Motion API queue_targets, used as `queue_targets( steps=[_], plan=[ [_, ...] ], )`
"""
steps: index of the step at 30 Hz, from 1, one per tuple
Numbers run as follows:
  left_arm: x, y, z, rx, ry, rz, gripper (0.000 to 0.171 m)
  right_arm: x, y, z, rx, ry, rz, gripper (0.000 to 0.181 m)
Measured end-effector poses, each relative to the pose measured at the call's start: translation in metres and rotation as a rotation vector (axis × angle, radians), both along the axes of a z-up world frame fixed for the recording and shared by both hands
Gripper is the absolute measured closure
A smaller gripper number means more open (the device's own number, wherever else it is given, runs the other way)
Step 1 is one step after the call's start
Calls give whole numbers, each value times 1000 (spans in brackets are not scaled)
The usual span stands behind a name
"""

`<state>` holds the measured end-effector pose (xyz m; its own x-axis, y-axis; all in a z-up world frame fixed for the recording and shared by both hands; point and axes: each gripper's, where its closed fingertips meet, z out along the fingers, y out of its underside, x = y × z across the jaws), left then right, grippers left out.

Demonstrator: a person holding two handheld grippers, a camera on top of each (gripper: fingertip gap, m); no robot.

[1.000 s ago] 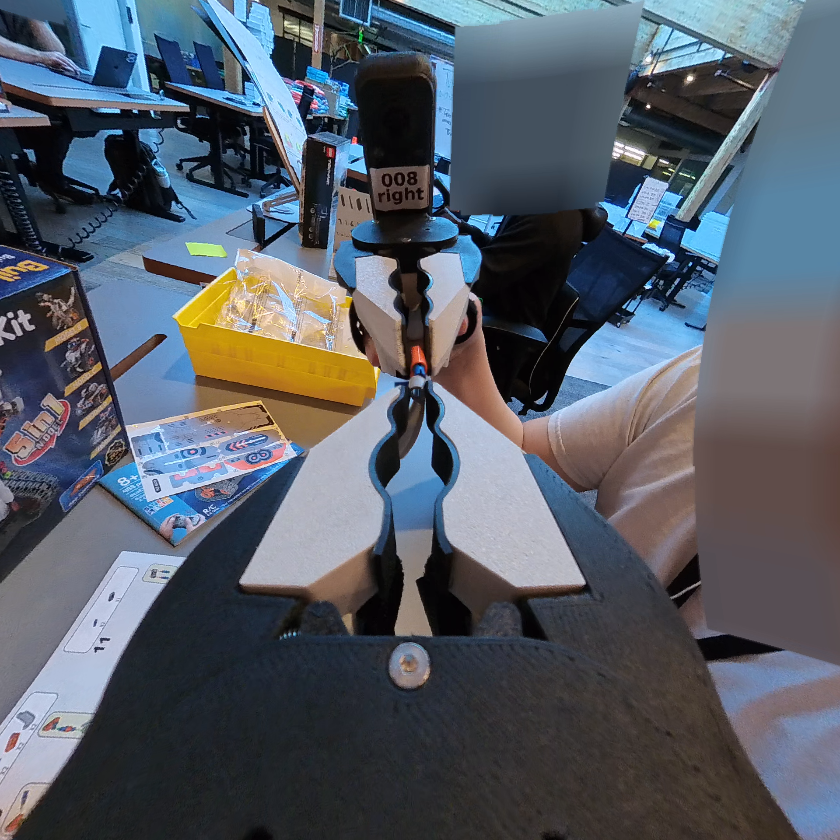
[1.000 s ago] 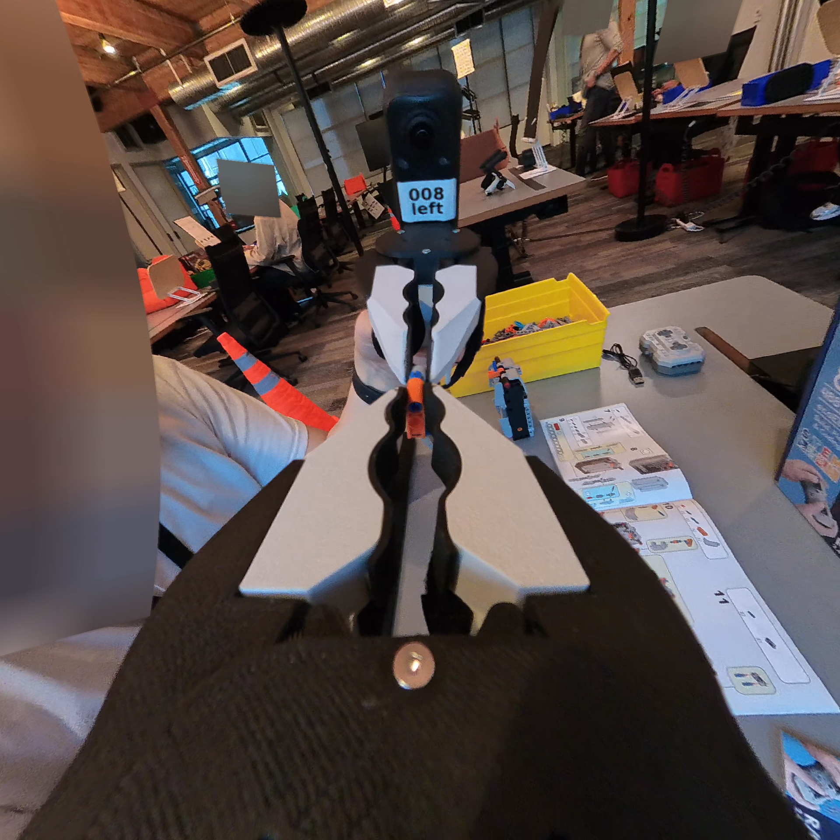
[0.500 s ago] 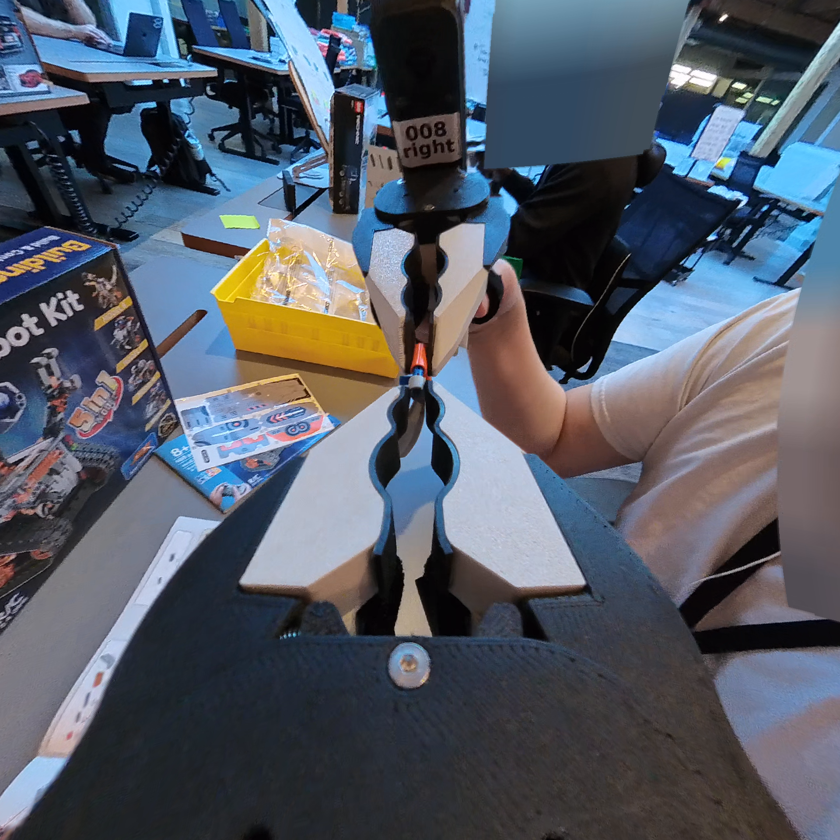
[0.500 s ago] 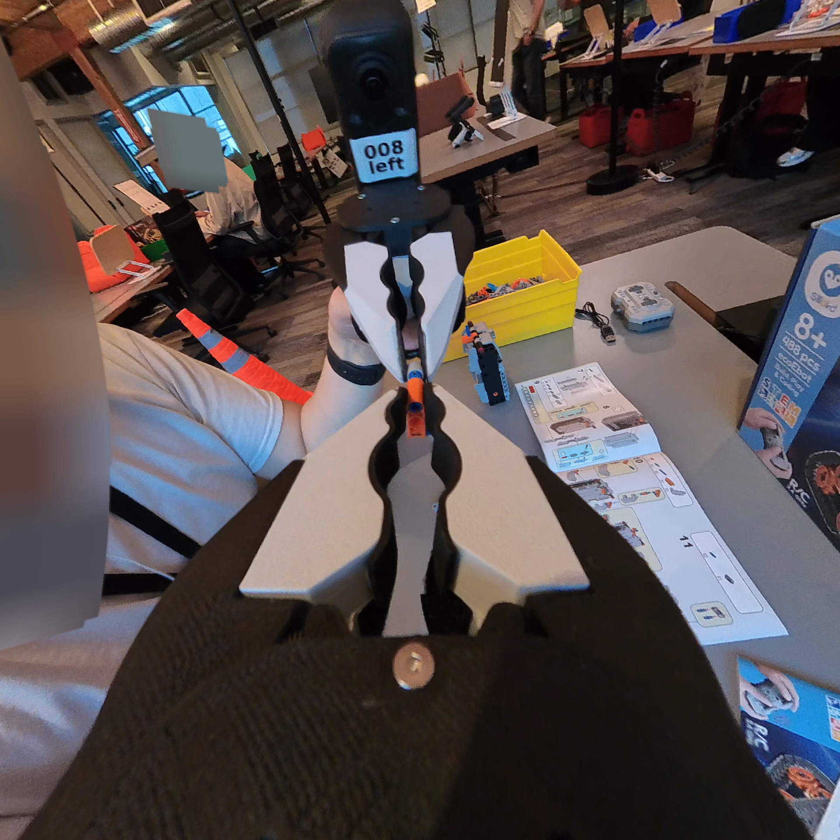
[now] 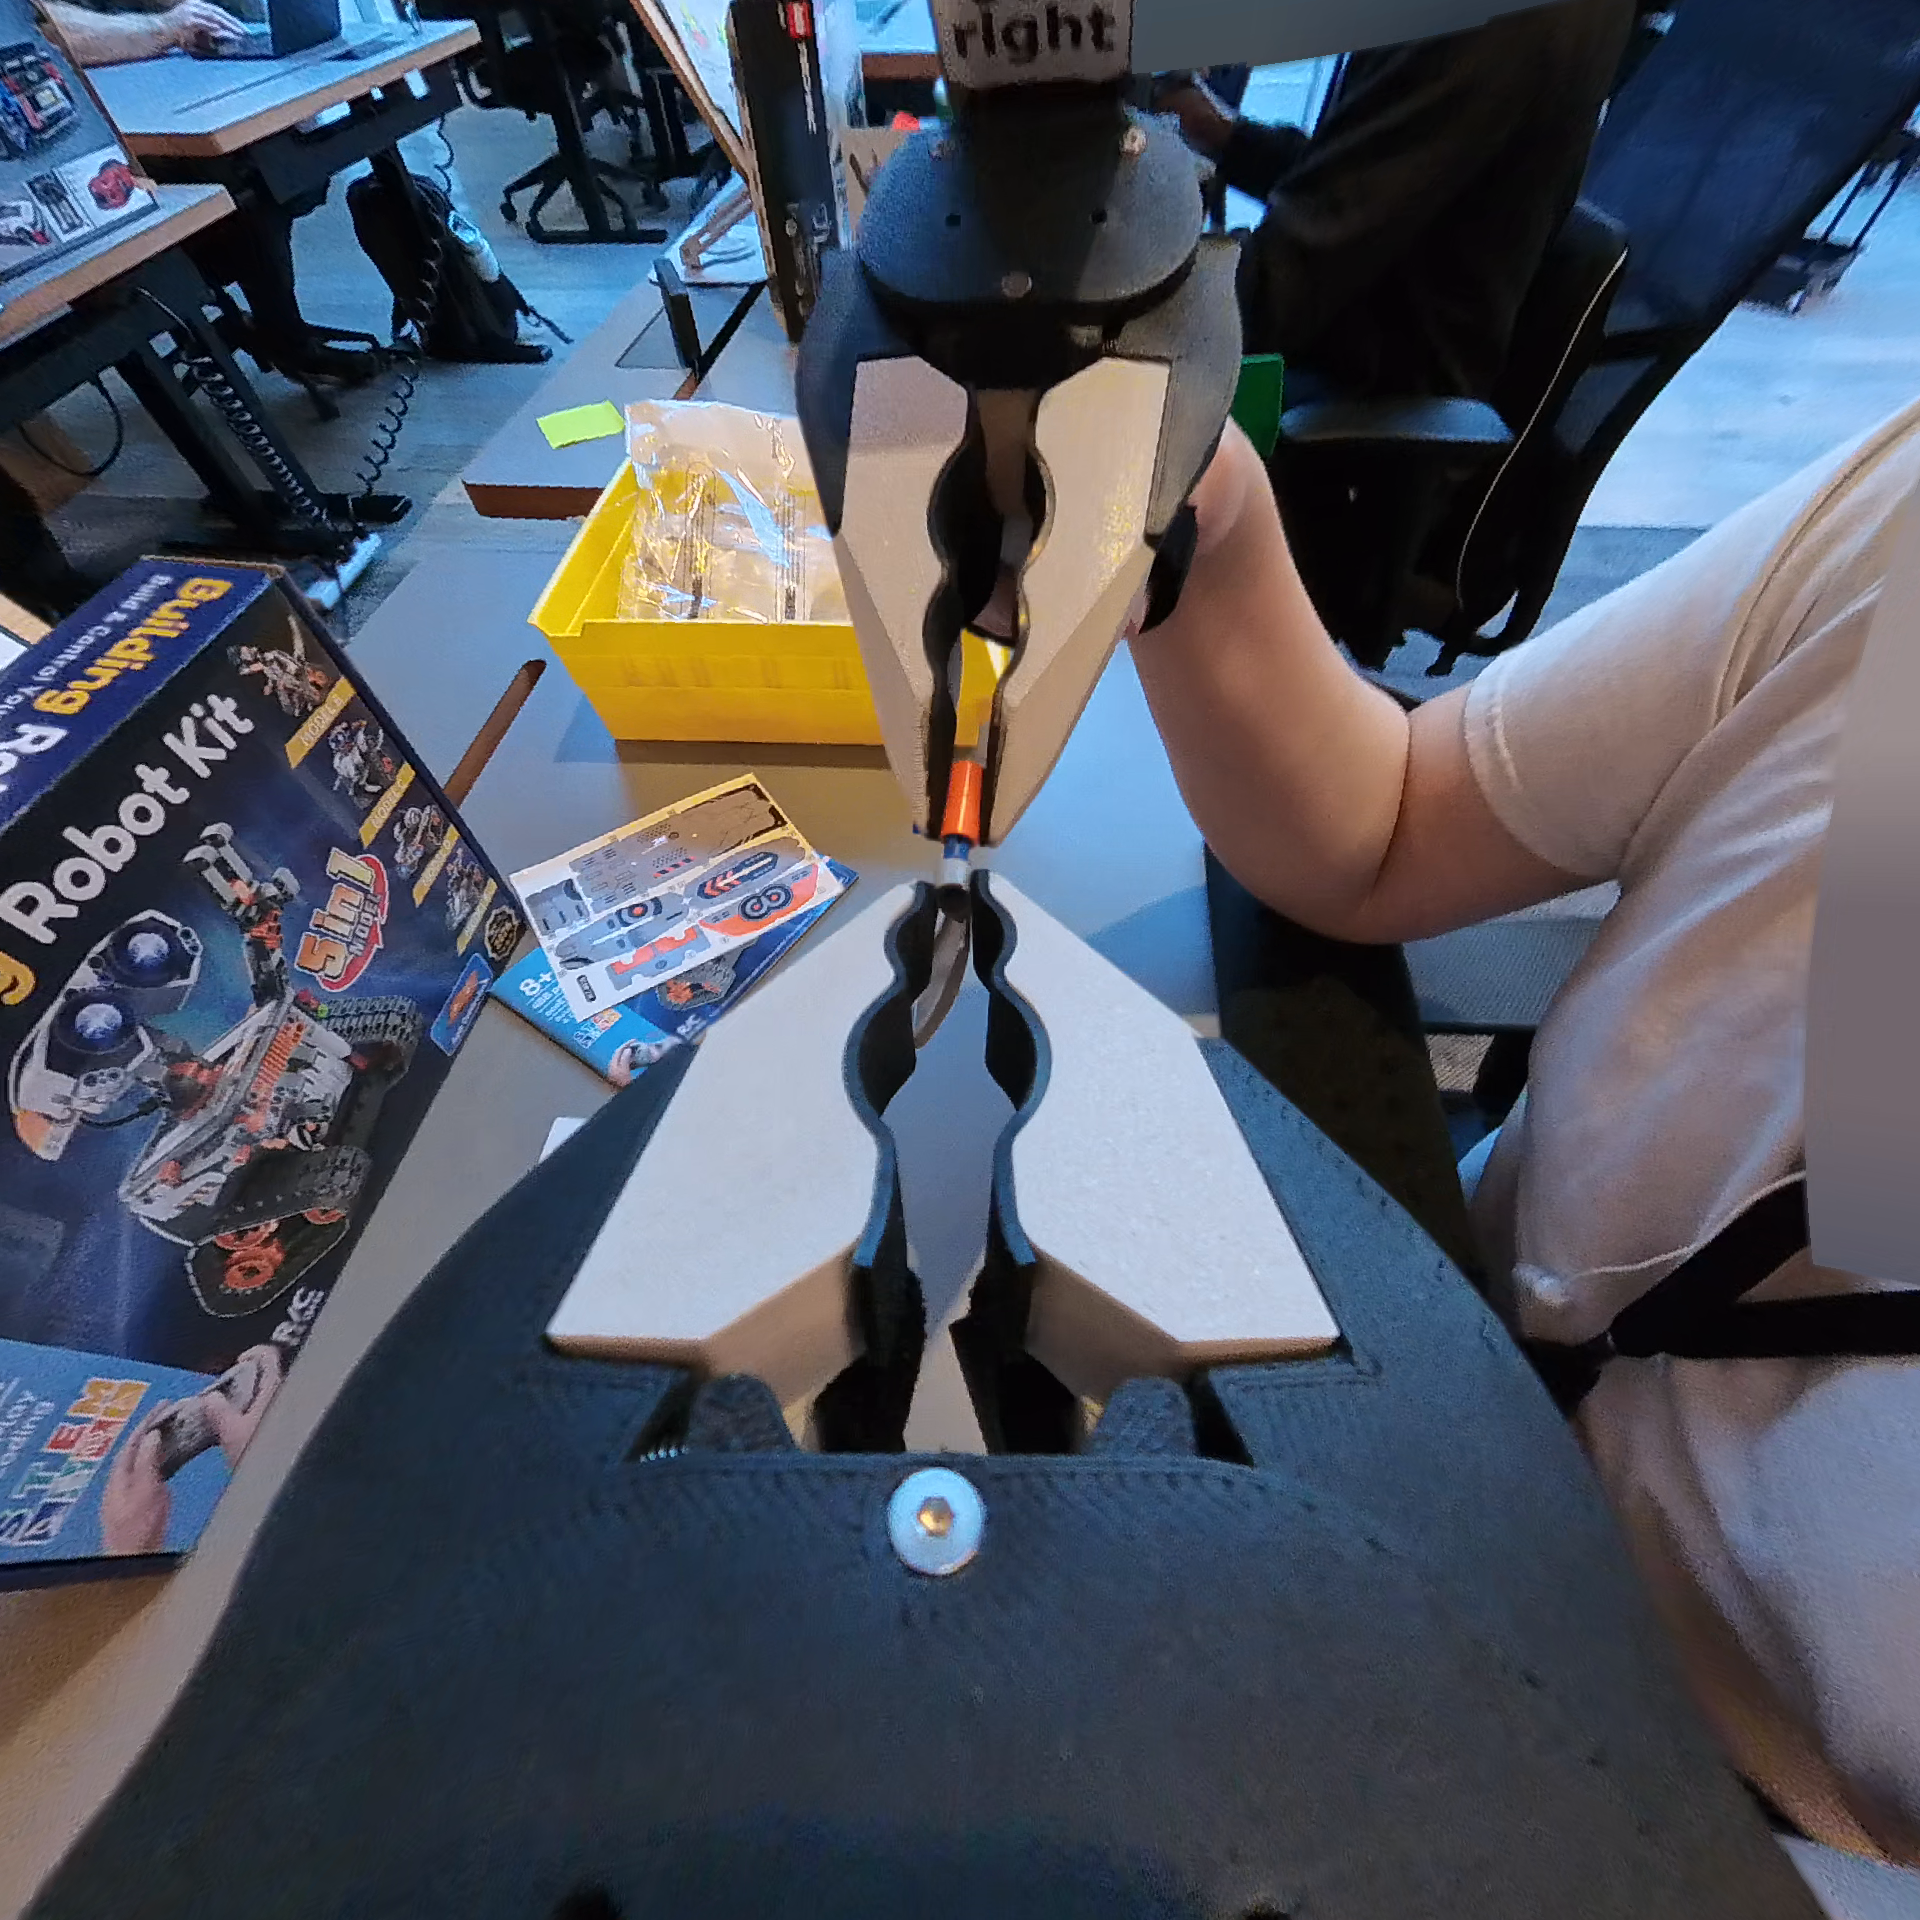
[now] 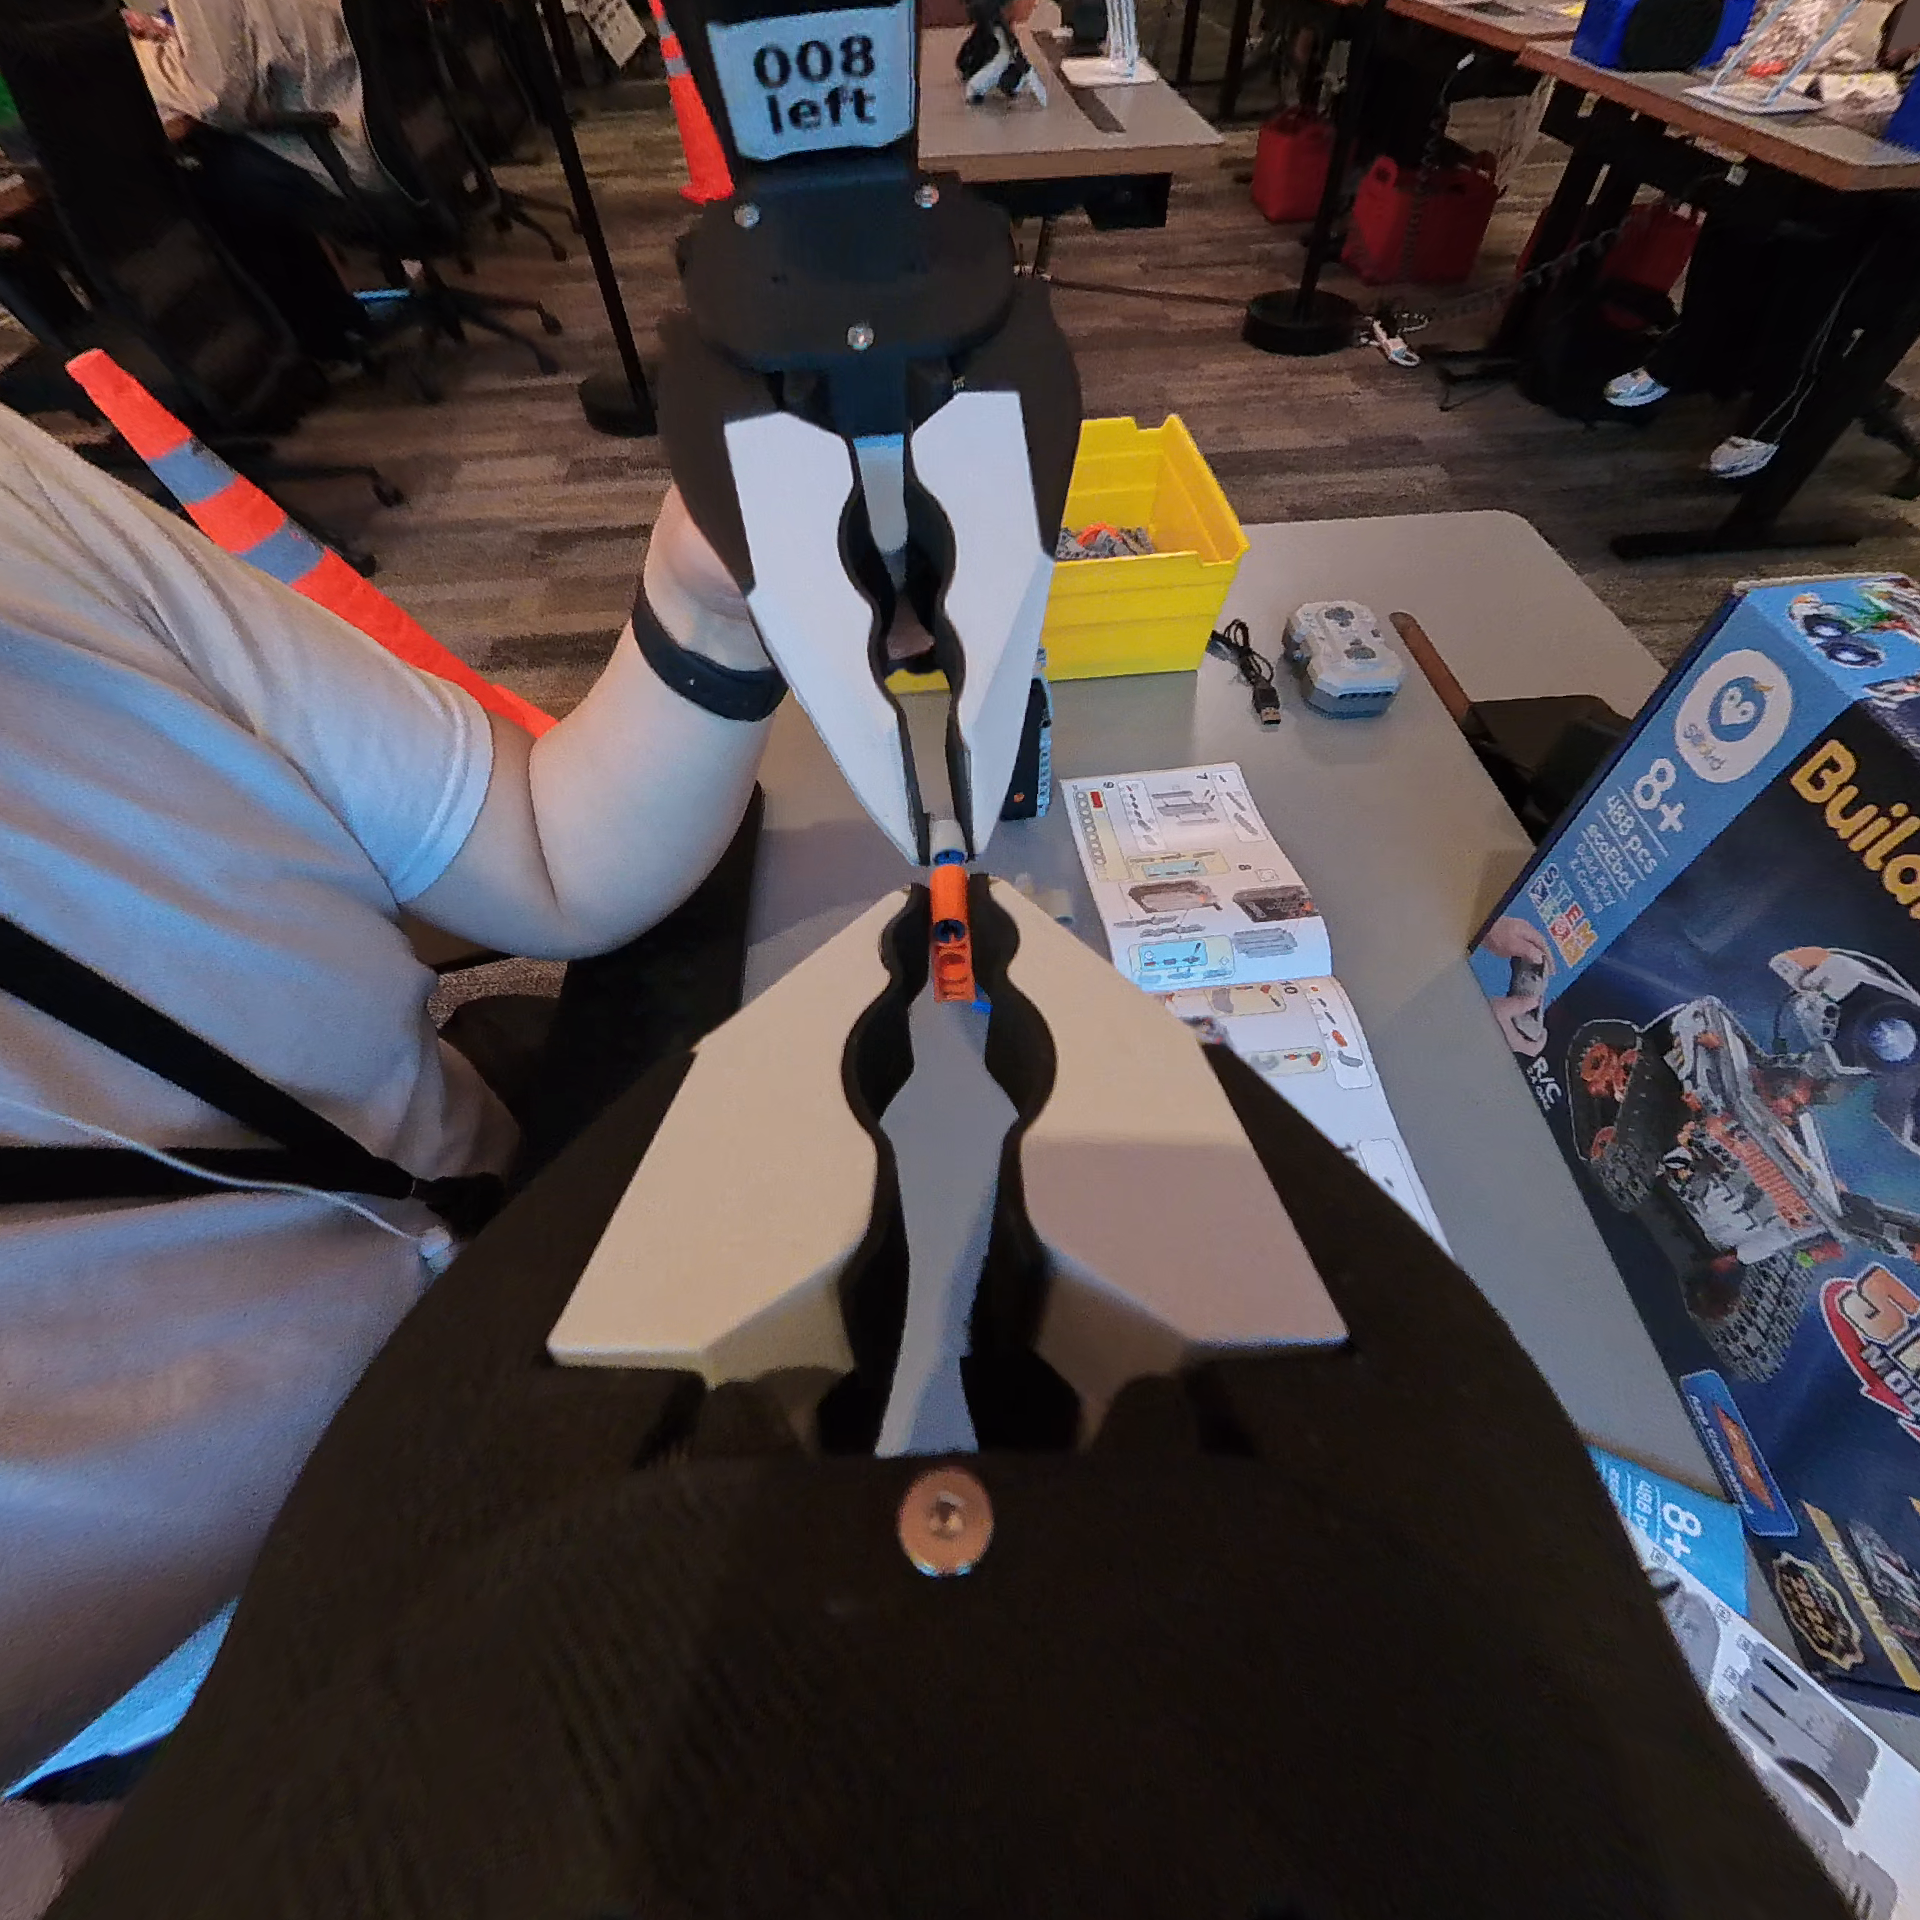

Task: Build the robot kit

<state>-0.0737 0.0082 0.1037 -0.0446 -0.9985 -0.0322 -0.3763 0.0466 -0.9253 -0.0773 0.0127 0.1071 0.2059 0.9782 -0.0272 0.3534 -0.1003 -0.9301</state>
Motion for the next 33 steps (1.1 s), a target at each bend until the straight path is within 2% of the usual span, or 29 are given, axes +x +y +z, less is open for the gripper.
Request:
queue_targets(
  steps=[4, 13, 23, 28, 33],
  plan=[
    [0, -3, 0, 36, -2, -8, 166, 0, -2, -1, 60, -31, 3, 175],
    [-3, -10, 27, -65, -193, -102, 166, -3, -10, 26, 107, 136, 59, 175],
    [-8, -12, 29, -91, -208, -128, 167, -8, -12, 28, 233, 103, 35, 175],
    [-7, -13, 30, -17, -207, -110, 167, -7, -13, 28, 240, 99, 28, 175],
    [-9, -11, 31, 99, -196, -65, 166, -9, -10, 29, 177, 125, 17, 175]
  ],
)
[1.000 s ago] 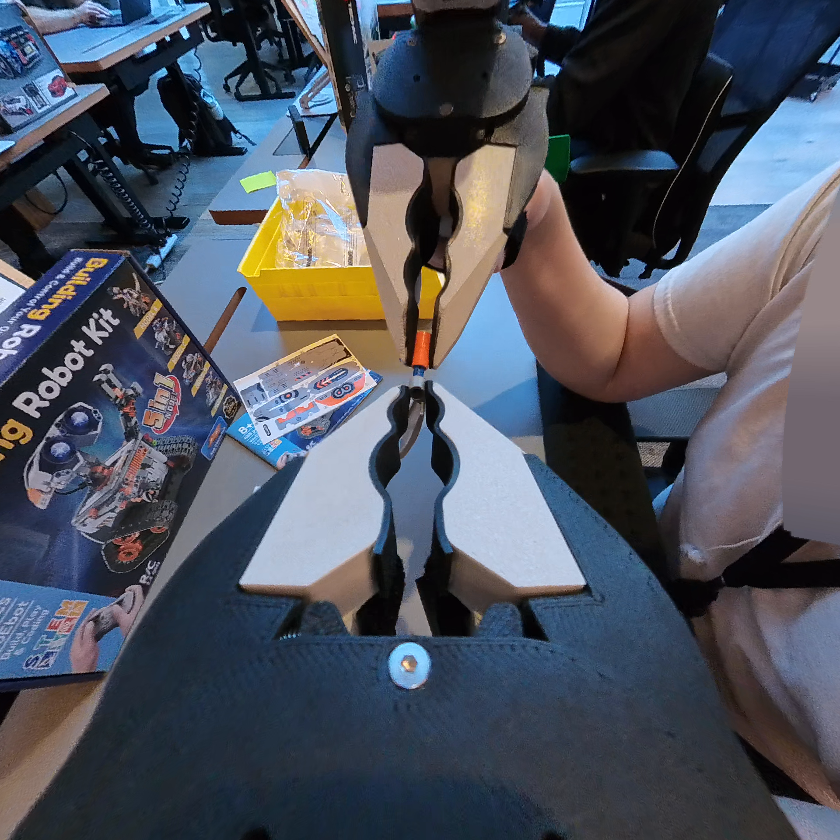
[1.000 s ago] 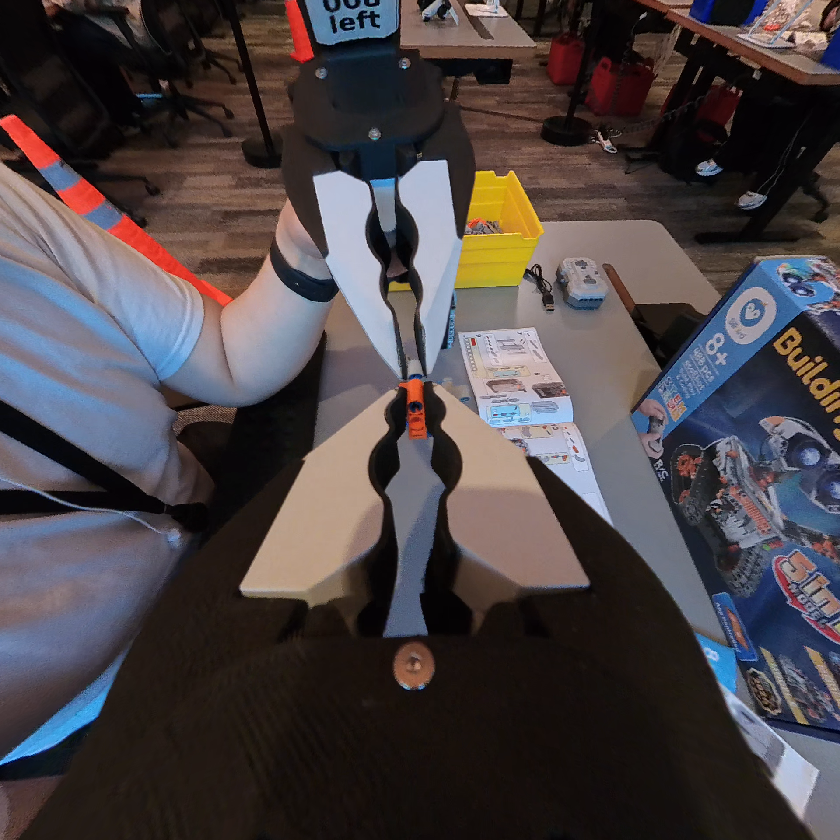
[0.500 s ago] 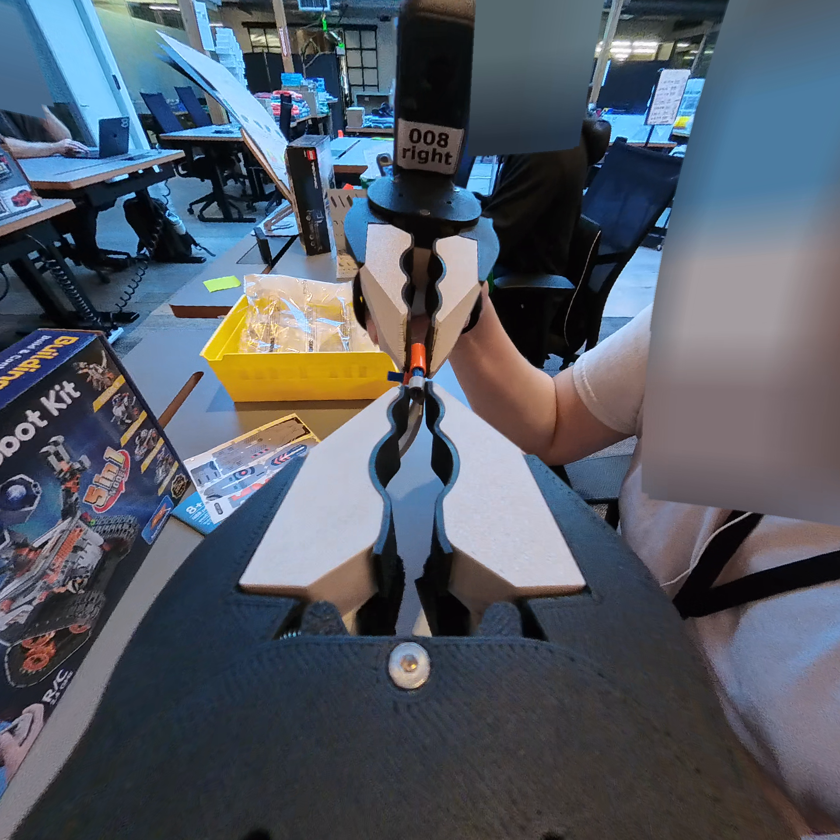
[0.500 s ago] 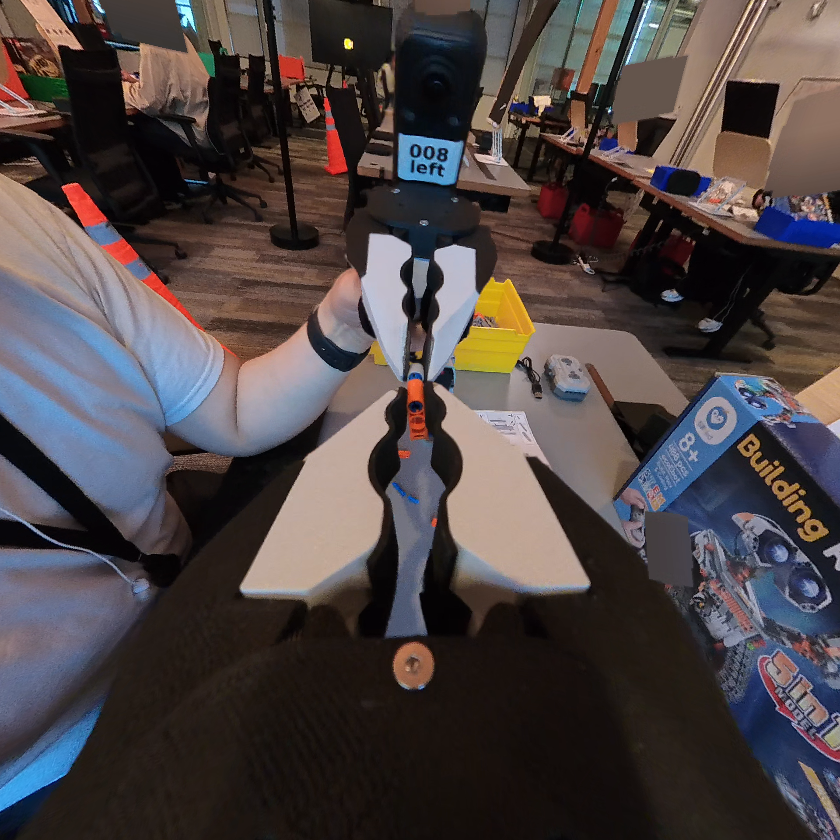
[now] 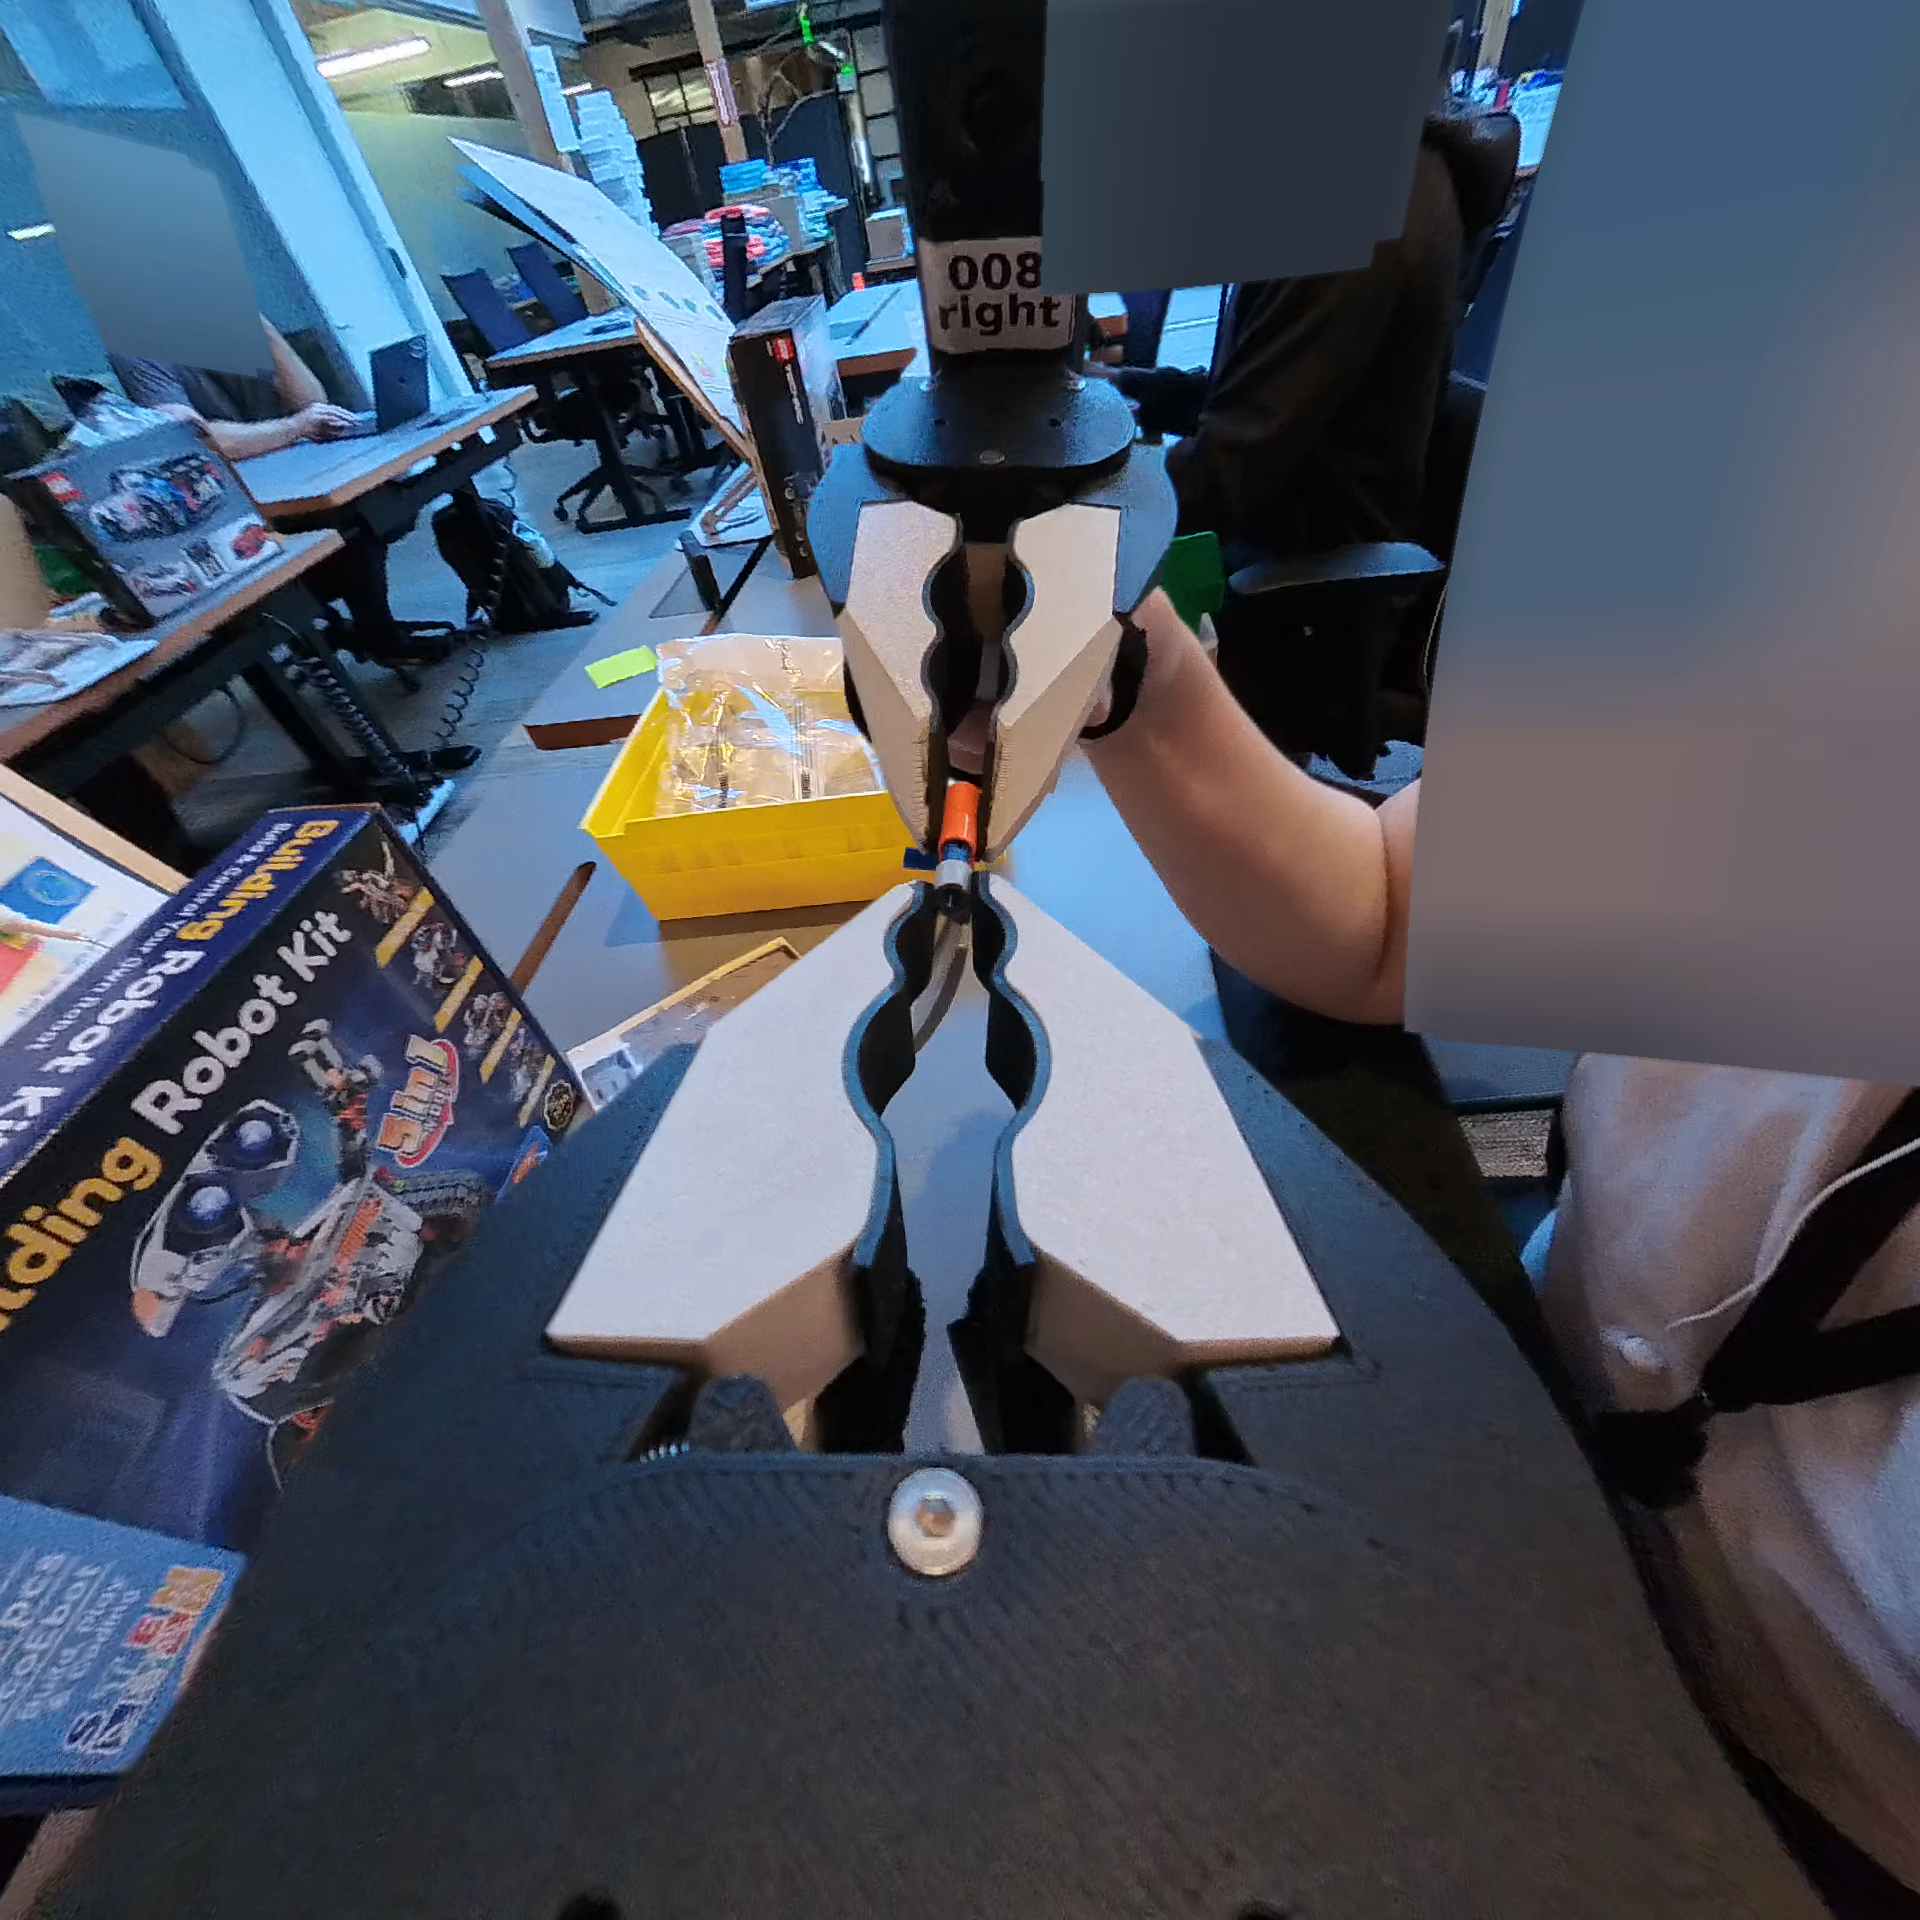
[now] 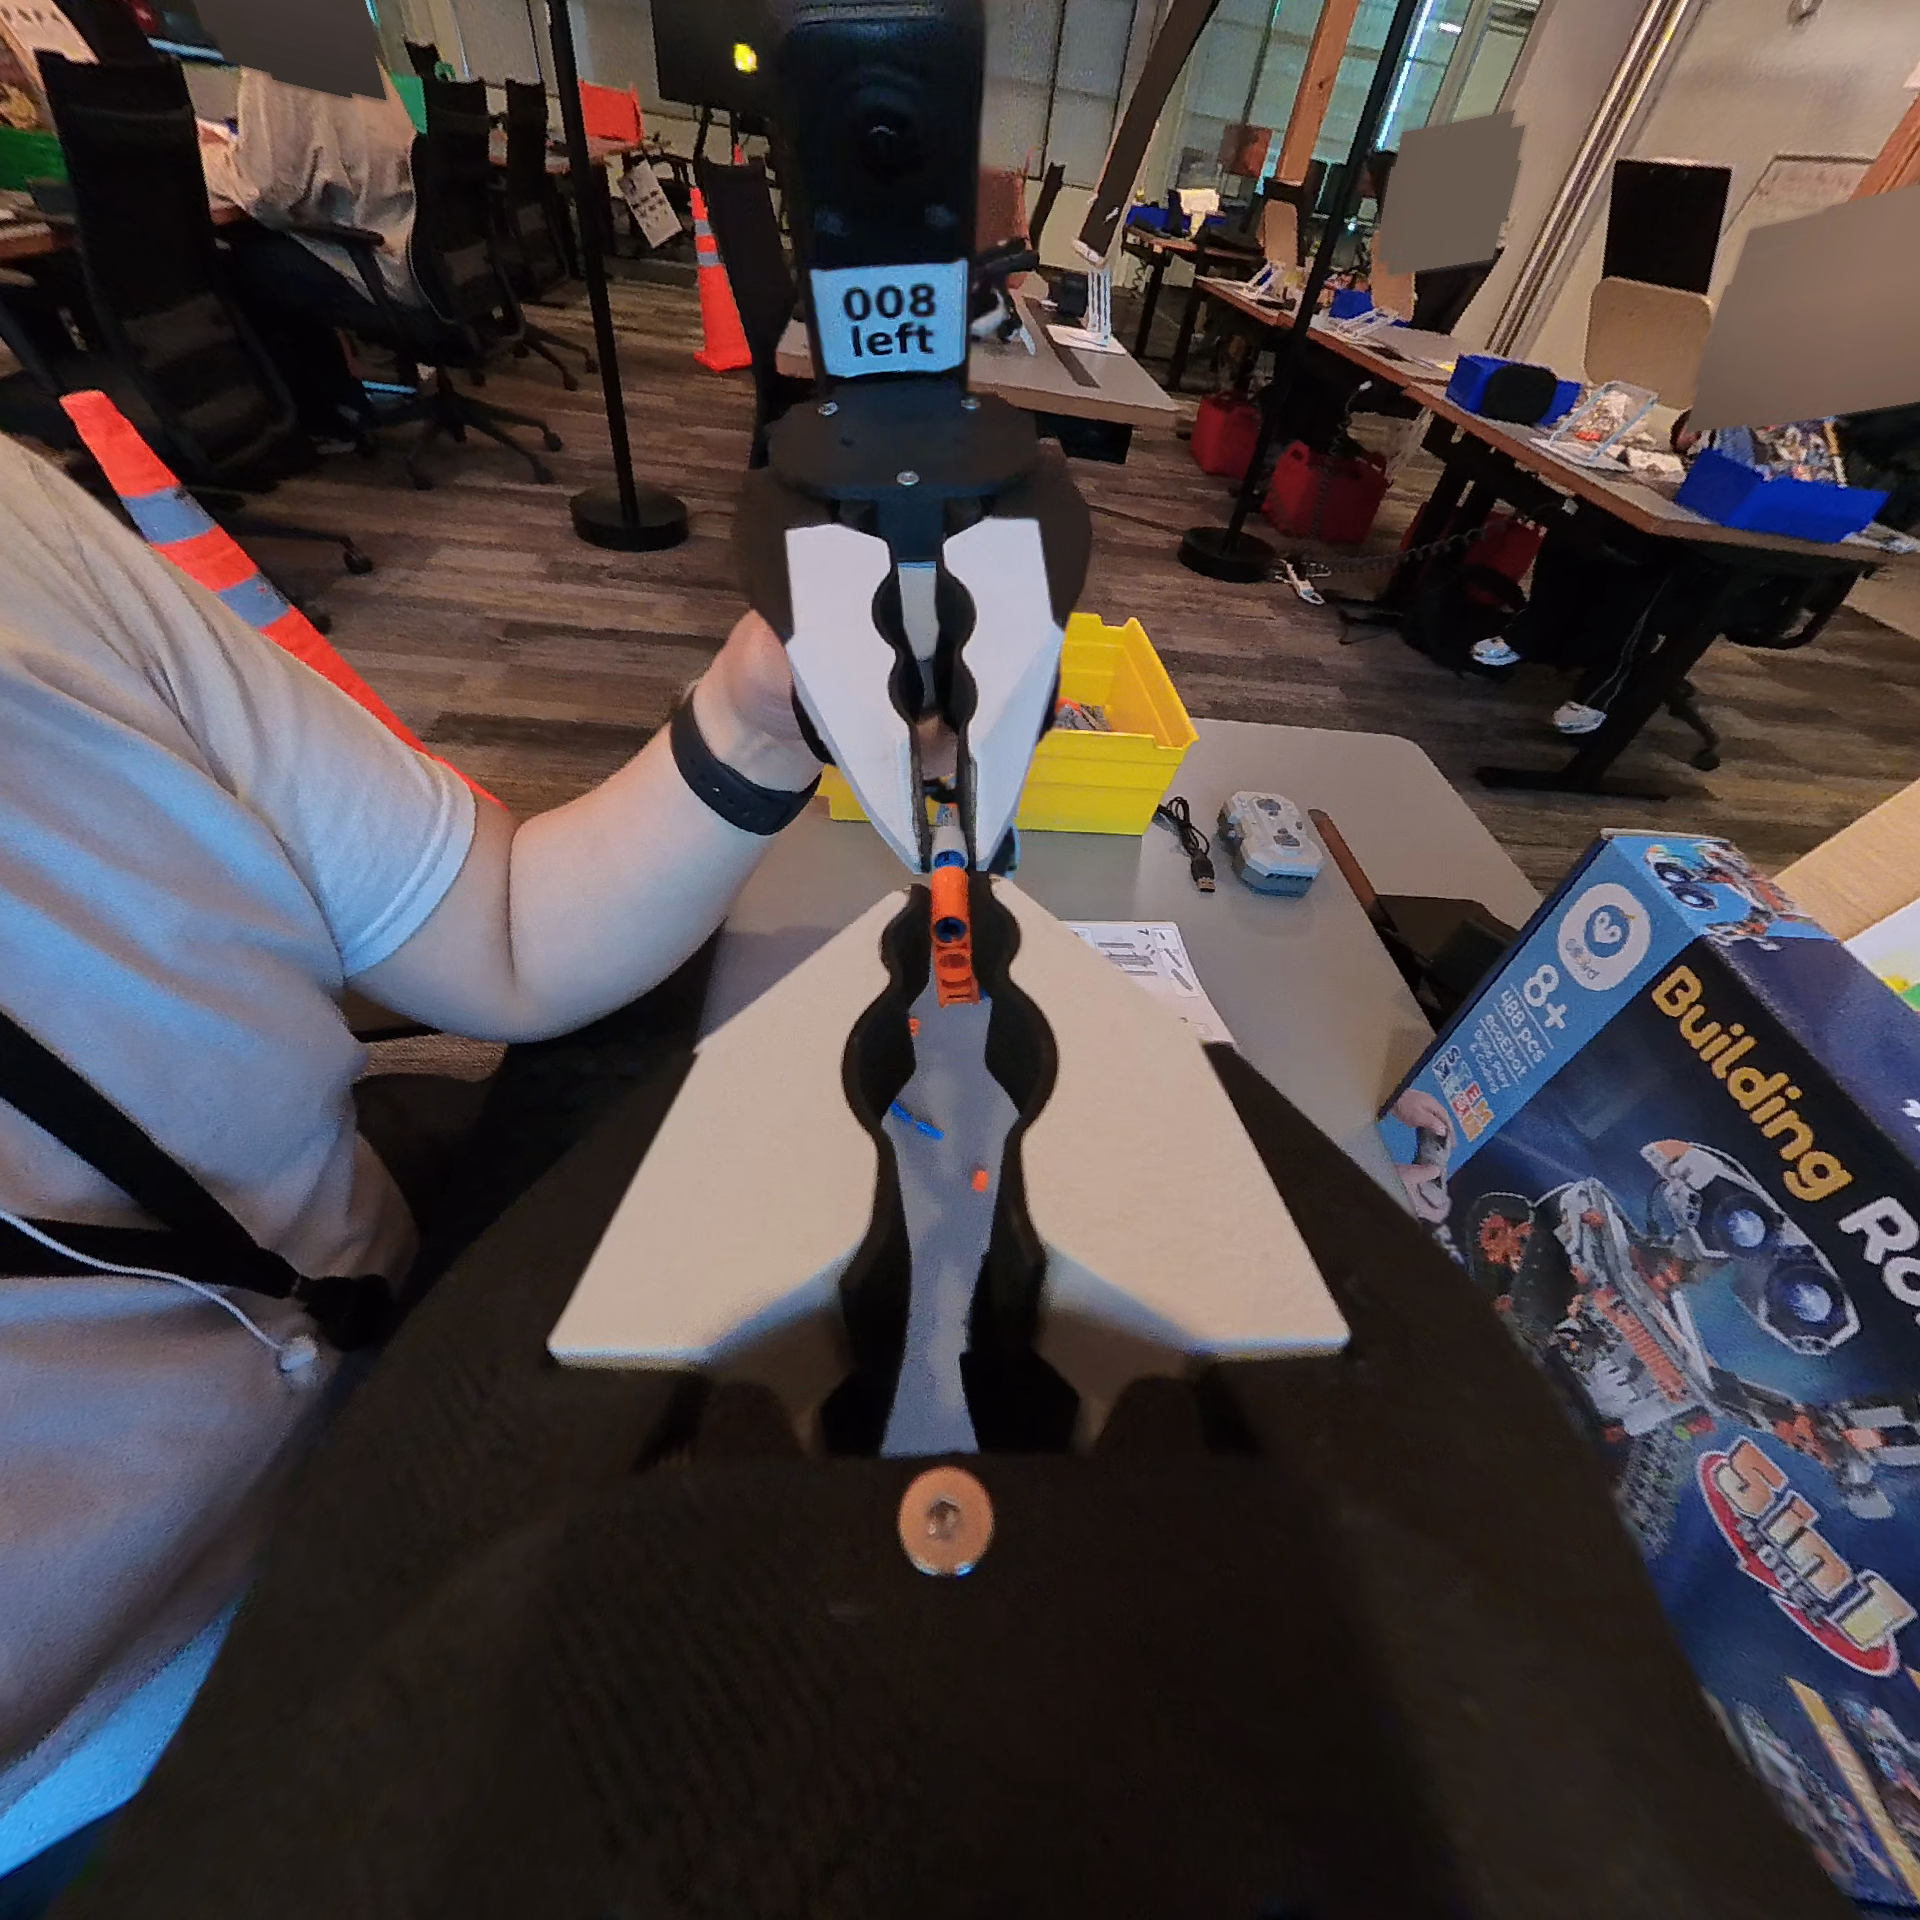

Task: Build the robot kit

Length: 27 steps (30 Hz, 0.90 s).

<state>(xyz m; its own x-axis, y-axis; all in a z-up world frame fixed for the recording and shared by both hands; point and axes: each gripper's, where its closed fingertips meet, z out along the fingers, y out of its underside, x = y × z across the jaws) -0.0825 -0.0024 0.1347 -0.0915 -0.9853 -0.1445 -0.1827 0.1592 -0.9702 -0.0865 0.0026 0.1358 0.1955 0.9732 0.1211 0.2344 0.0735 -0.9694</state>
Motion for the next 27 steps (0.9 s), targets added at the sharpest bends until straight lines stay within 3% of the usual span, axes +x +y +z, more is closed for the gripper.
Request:
queue_targets(
  steps=[9, 20, 27],
  plan=[
    [-2, -16, 6, -34, -45, -117, 166, -3, -15, 7, -36, 73, 138, 175],
    [-2, 0, 10, 14, -63, 7, 166, -3, -1, 10, -50, 100, 34, 175],
    [-6, 2, 17, 11, -109, 16, 167, -7, 3, 15, -68, 157, 30, 175]
  ],
)
